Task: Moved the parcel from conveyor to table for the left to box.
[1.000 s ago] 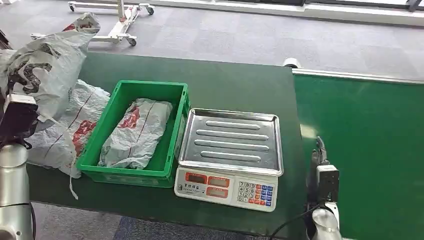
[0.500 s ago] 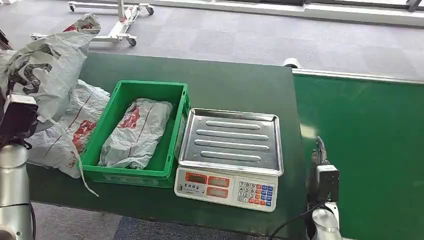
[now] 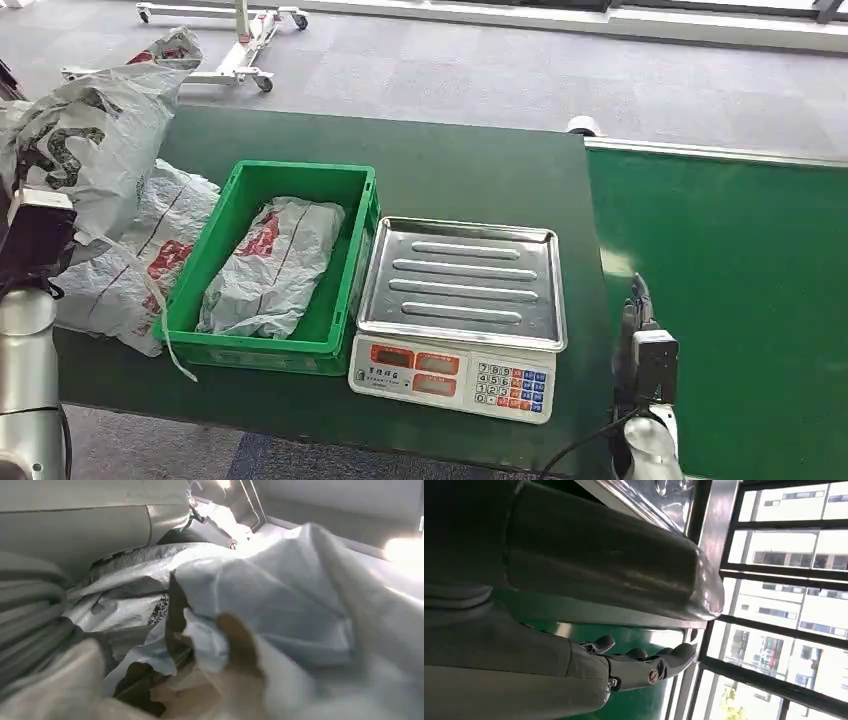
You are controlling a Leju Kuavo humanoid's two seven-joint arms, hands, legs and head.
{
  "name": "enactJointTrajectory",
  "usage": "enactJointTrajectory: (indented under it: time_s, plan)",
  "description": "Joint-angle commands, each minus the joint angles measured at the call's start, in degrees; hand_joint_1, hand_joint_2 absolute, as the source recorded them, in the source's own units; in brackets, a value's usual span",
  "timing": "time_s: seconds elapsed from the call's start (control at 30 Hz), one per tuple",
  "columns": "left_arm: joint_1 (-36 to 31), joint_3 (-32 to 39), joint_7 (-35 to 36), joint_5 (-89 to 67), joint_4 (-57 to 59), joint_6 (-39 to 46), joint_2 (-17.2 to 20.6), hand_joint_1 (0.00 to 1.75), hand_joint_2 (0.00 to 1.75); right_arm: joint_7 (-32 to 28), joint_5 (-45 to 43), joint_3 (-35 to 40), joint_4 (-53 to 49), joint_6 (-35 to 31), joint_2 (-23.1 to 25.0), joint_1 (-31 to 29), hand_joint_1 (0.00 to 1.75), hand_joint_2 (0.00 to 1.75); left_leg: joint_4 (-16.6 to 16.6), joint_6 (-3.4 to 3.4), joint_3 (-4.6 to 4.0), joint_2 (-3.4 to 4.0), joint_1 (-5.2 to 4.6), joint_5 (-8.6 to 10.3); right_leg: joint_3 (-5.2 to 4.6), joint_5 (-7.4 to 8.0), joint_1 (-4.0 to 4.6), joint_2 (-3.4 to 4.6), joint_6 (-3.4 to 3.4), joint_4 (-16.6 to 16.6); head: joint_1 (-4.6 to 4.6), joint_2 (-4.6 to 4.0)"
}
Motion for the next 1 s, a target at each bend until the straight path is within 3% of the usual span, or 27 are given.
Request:
enactJointTrajectory:
  time_s: [0.03,1.0]
  plan:
    - [-1.44,1.03,0.33,0.02,1.89,0.08,-2.28,1.75,1.75,0.09,-0.10,-1.70,0.69,0.25,1.11,-0.77,0.00,0.00,-0.10,0.05,0.13,-0.37,0.02,0.02,0.15,-0.01,-0.03,0.23,-0.03,-0.09,0.00,0.00]
    - [-1.44,1.03,0.33,0.02,1.89,0.08,-2.28,1.75,1.75,0.09,-0.10,-1.70,0.69,0.25,1.11,-0.77,0.00,0.00,-0.05,0.04,0.06,-0.25,0.02,0.01,0.08,-0.01,-0.01,0.13,-0.01,-0.05,0.00,0.00]
